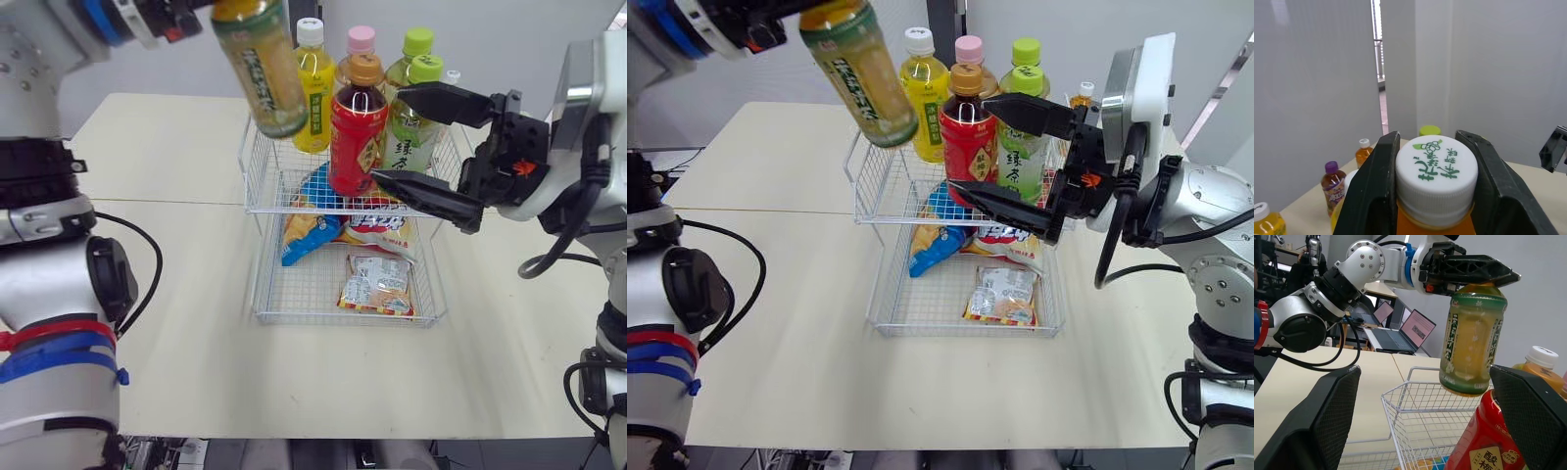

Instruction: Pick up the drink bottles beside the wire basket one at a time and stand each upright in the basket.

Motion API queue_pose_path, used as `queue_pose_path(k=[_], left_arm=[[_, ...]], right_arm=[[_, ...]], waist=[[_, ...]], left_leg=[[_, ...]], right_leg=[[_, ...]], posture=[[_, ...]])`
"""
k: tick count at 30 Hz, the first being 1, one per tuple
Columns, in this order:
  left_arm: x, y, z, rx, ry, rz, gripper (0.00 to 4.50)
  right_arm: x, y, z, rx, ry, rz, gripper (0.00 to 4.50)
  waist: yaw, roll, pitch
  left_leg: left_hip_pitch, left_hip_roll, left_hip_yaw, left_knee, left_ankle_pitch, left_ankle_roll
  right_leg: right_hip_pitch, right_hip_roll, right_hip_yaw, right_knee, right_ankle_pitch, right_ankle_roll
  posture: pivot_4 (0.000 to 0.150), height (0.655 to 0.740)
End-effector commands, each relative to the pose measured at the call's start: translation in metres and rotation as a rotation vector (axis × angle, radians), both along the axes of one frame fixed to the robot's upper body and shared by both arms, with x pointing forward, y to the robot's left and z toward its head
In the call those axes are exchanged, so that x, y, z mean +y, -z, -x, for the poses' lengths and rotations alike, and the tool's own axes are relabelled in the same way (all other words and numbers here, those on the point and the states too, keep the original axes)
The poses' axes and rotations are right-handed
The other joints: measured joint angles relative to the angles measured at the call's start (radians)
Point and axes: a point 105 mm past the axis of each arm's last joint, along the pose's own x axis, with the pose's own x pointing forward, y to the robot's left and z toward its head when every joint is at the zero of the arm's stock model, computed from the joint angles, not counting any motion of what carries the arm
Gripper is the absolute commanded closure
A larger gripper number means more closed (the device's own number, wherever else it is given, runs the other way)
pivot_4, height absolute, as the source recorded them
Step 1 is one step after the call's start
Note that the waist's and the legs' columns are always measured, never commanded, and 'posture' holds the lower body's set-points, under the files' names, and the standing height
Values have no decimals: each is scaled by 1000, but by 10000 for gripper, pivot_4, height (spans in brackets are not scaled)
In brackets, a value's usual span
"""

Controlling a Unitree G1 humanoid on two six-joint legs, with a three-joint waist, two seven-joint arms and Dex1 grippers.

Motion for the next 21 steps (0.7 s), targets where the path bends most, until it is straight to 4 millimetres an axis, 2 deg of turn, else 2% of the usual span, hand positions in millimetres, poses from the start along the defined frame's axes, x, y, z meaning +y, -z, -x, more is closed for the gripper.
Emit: queue_pose_path(k=[1, 7, 16, 18, 21], left_arm=[[-8, 5, 9, -77, 20, -62, 31154], [-21, 29, -1, -55, 29, -90, 31154], [-27, 42, -16, -54, 14, -90, 31154], [-26, 44, -18, -51, 14, -92, 23631], [-21, 43, -22, -56, -8, -87, 15071]], right_arm=[[-1, -8, 9, -56, -2, -19, 0], [-1, -6, 13, -56, 4, -20, 0], [-2, -5, 14, -52, 13, -18, 0], [-2, -6, 14, -50, 15, -18, 0], [-3, -6, 14, -49, 18, -19, 0]], waist=[[1, 0, 0], [5, 0, 0], [4, 0, 0], [4, 0, 0], [4, 1, 0]], left_leg=[[0, 0, 0, 0, 0, 0], [-1, 0, 0, 2, 0, 0], [-1, -1, 0, 1, 0, 0], [-1, -1, 0, 1, 0, 0], [-1, -1, 0, 2, 0, 0]], right_leg=[[0, 0, 0, 0, 0, 0], [0, 0, 0, 1, 0, 0], [0, 0, 0, 1, 0, 0], [0, 0, 0, 1, 0, 0], [0, 0, 0, 1, 0, 0]], posture=[[1500, 7400], [1500, 7400], [1500, 7400], [1500, 7400], [1500, 7400]])
